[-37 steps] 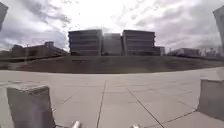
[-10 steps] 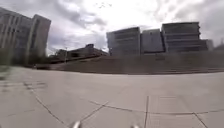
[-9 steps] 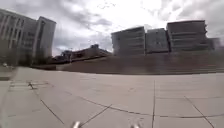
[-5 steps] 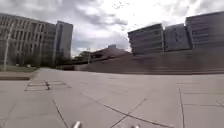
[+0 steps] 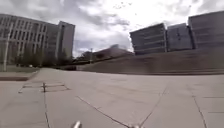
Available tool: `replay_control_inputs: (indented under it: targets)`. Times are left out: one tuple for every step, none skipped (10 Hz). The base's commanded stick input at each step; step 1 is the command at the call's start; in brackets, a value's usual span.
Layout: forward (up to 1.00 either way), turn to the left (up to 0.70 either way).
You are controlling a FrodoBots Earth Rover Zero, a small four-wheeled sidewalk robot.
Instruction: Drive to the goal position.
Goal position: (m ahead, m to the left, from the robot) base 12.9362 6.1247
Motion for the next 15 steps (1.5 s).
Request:
replay_control_inputs:
  targets:
    - [0.70,0.00]
    - [0.70,0.00]
    - [0.70,0.00]
    - [0.70,0.00]
    - [0.70,0.00]
    - [0.70,0.00]
    - [0.70,0.00]
    - [0.70,0.00]
    - [0.70,0.00]
    - [0.70,0.00]
    - [0.70,0.00]
    - [0.70,0.00]
    - [0.70,0.00]
    - [0.70,0.00]
    - [0.70,0.00]
